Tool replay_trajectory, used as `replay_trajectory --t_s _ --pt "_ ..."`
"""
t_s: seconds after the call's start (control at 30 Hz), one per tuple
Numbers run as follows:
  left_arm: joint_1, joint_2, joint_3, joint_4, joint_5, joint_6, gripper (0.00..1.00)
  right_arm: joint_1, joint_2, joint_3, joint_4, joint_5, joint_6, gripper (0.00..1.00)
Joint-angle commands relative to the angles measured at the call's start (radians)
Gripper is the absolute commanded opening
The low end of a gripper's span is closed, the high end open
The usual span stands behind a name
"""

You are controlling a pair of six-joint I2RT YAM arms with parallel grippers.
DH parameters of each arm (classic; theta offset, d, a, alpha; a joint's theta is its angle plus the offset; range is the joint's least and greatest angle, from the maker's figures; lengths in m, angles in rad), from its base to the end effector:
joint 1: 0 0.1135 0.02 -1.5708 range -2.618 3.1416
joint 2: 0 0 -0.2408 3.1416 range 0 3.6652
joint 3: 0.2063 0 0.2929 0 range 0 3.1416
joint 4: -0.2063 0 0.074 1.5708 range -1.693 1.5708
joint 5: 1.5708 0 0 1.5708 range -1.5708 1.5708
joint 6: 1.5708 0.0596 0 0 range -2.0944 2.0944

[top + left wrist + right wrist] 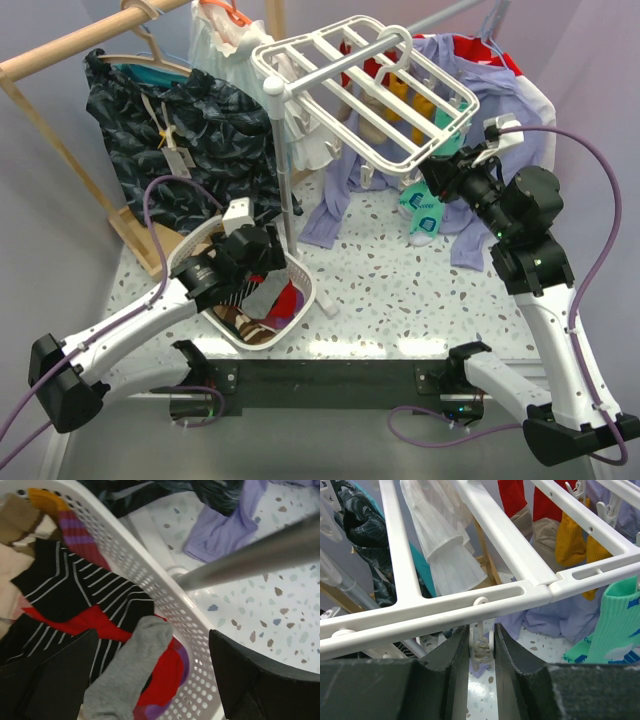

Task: Clip the socks to the hanger
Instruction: Open the clamp at the hanger, then pick up the sock from the bin.

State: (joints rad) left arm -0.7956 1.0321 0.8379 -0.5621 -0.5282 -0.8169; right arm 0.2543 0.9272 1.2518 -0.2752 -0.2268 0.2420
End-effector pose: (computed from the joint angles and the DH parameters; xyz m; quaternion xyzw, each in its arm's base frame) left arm 0.2178 -0.1794 0.2376 -0.1128 0.8852 -0.1100 0.4377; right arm 0.2483 0.0784 0.4609 -0.0862 0.6845 0.2524 0.6785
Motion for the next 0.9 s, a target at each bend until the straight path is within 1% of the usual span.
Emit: replay_trajectory --t_s 0.0,0.1,0.17,0.23,0.4,0.57,0.67,0.87 --pt "0.082 -0.026 -0.025 -0.096 0.031 -0.004 0.96 0.0 -0.013 -0.006 -0.001 0.0 -0.01 0.05" --pt "0.102 0.0 -0.02 -0.134 0.057 0.019 0.94 0.0 -0.016 -0.009 0.002 -0.003 -0.006 0.05" --pt "0.116 0.003 -0.016 -0.153 0.057 0.021 0.91 0.0 -0.016 -0.008 0.001 -0.006 -0.004 0.05" --pt "0.13 -0.007 -0.026 -0.167 0.057 0.019 0.89 -0.001 -0.019 -0.008 -0.002 -0.009 -0.006 0.05" --pt "0.203 -0.049 -0.066 -0.191 0.04 -0.004 0.87 0.0 -0.022 -0.012 -0.002 -0.011 -0.003 0.05" --pt "0.245 -0.064 -0.094 -0.236 -0.027 -0.077 0.85 0.0 -0.027 -0.035 0.001 -0.019 0.003 0.05" --pt "0.249 -0.084 -0.123 -0.24 -0.059 -0.129 0.84 -0.001 -0.031 -0.046 0.007 -0.022 0.011 0.05" --pt "0.248 -0.064 -0.132 -0.329 -0.177 -0.212 0.82 -0.001 -0.03 -0.046 0.001 -0.023 0.005 0.06"
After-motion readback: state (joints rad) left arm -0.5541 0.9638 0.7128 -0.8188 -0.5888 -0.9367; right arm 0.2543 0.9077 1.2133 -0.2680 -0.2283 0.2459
